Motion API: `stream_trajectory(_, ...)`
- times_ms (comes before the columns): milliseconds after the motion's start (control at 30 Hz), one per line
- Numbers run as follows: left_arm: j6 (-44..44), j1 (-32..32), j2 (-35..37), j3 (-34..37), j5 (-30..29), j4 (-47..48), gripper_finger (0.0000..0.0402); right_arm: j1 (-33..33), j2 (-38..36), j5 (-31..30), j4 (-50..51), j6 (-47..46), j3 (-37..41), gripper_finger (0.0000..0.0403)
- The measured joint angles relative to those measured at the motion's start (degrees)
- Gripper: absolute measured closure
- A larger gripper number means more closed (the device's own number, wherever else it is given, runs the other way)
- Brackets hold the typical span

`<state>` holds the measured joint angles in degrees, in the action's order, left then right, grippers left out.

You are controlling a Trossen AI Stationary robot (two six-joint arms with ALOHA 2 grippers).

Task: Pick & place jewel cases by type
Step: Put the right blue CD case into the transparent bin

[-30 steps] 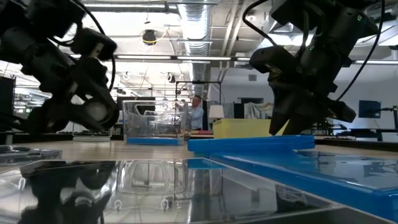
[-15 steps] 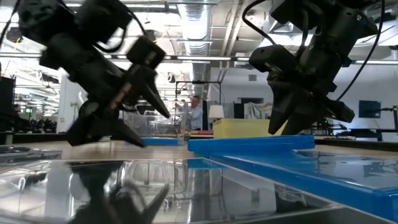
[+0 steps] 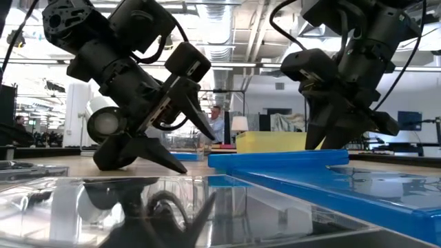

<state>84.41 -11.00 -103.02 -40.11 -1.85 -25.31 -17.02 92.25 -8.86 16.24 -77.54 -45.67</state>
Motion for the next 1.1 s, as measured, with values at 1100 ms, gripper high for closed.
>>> stream_trajectory(1100, 1.49, 1.59, -4.89, -4.53, -5.41, -1.39, 0.0142, -0.59, 0.00, -0.24, -1.23, 1.51, 0.00, 0.0294)
